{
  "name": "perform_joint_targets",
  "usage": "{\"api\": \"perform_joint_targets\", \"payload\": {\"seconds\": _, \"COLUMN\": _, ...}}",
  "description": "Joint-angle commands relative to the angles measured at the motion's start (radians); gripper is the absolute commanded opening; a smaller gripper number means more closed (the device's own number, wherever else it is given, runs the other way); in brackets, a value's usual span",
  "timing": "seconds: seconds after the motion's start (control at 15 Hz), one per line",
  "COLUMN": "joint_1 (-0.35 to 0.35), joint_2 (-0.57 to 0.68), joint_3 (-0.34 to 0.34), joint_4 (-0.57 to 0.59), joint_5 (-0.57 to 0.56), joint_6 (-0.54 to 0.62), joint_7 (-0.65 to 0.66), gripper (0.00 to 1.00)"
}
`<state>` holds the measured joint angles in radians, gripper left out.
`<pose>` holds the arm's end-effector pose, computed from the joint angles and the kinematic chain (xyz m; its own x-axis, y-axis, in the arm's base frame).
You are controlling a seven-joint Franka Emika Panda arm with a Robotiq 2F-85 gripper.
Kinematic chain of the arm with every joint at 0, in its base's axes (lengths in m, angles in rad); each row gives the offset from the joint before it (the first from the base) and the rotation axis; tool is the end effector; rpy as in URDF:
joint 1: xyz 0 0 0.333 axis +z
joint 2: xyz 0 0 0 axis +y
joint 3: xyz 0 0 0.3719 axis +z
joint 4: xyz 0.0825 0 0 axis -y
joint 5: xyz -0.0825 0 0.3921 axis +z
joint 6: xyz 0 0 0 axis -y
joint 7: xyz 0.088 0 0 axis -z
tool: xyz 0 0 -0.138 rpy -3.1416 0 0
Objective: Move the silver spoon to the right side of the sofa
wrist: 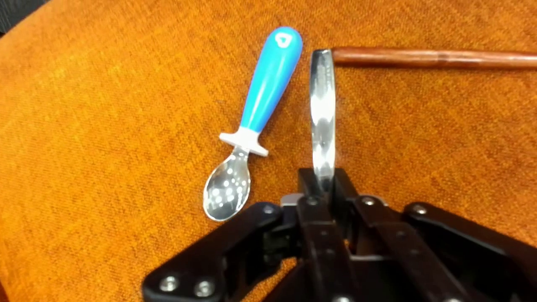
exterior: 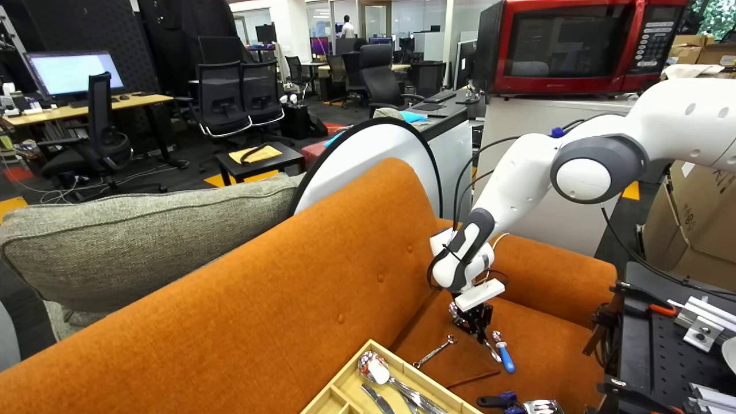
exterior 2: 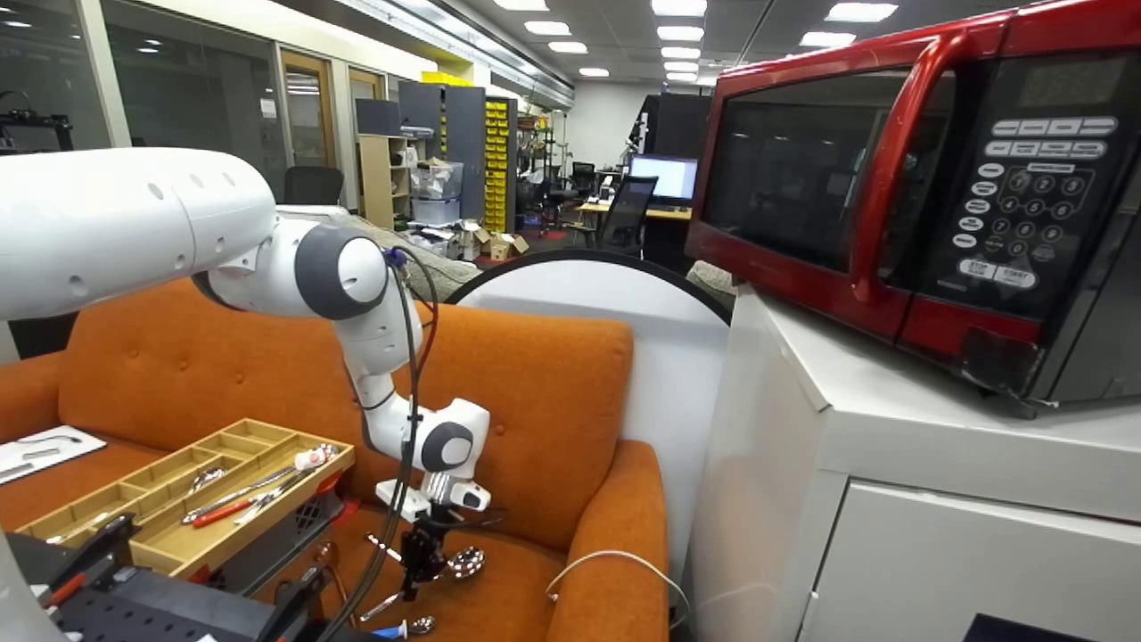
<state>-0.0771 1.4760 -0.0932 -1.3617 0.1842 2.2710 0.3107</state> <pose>0.5695 -0.0922 -0.2250 0.6979 -0.5222 -0.4902 -0.4957 -0.8462 0.1957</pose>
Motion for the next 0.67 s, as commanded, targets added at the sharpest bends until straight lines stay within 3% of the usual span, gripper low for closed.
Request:
{"api": "perform_joint_targets", "payload": {"seconds": 0.0, "joint_1": -0.013, "joint_2": 0.000, "joint_3": 0.020, "joint_4": 0.005, "joint_5": -0.002, "joint_6": -0.027, "joint_7": -0.013, "gripper": 0.21}}
{"api": "perform_joint_targets", "payload": {"seconds": 0.07, "joint_1": -0.013, "joint_2": 0.000, "joint_3": 0.021, "joint_4": 0.004, "joint_5": -0.001, "joint_6": -0.028, "joint_7": -0.012, "gripper": 0.38}}
{"api": "perform_joint_targets", "payload": {"seconds": 0.6, "joint_1": -0.024, "joint_2": 0.000, "joint_3": 0.032, "joint_4": 0.012, "joint_5": 0.012, "joint_6": -0.019, "joint_7": -0.012, "gripper": 0.91}}
